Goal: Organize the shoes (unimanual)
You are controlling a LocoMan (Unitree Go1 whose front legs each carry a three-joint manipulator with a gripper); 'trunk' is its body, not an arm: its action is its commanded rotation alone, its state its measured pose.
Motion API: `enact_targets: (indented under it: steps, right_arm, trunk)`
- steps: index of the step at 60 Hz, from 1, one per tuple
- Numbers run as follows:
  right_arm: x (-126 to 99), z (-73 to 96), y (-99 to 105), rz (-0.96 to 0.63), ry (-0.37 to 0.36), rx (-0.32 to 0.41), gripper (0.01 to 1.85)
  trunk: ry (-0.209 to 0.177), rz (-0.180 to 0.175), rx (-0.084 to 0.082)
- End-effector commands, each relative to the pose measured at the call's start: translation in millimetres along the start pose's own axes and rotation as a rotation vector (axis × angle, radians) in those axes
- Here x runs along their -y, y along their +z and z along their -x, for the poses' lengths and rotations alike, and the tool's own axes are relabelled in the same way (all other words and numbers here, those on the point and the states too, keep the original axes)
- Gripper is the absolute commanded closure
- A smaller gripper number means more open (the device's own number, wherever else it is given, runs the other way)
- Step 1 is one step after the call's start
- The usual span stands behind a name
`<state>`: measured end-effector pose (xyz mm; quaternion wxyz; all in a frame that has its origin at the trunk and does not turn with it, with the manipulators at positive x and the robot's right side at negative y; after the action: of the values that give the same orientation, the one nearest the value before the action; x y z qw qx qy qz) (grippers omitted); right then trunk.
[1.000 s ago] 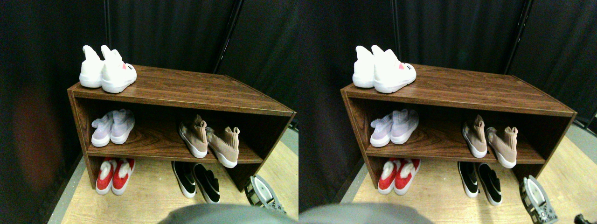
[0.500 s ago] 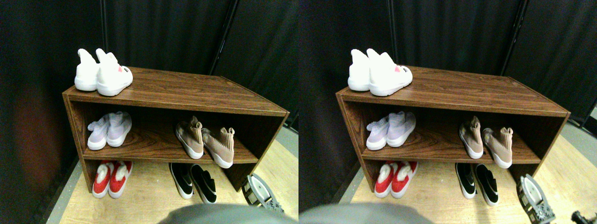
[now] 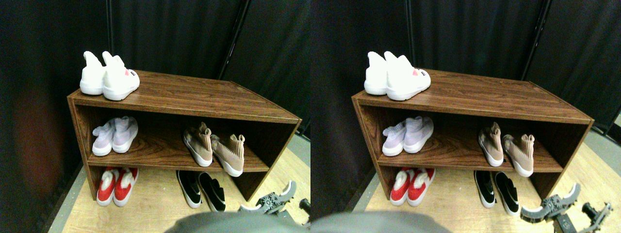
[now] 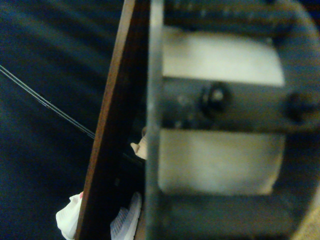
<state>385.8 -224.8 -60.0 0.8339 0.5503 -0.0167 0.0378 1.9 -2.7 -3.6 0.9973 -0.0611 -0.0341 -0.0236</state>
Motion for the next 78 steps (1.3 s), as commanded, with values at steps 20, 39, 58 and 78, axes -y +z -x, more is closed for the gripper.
enact_targets:
  steps: [20, 39, 58, 78]
  right_arm:
    - [20.8, -38.1, -3.8, -0.089, -0.007, 0.045, 0.34]
    - [42.1, -64.5, -8.0, -0.098, -0.093, 0.064, 0.25]
    - [55.6, -85.2, -14.8, -0.163, -0.142, 0.062, 0.30]
    - [55.2, -91.5, -17.7, -0.133, -0.149, 0.053, 0.25]
  trunk:
    - [0.023, 0.020, 0.004]
    - [0.038, 0.022, -0.003]
    - [0.053, 0.022, -0.002]
    - [0.059, 0.024, -0.001]
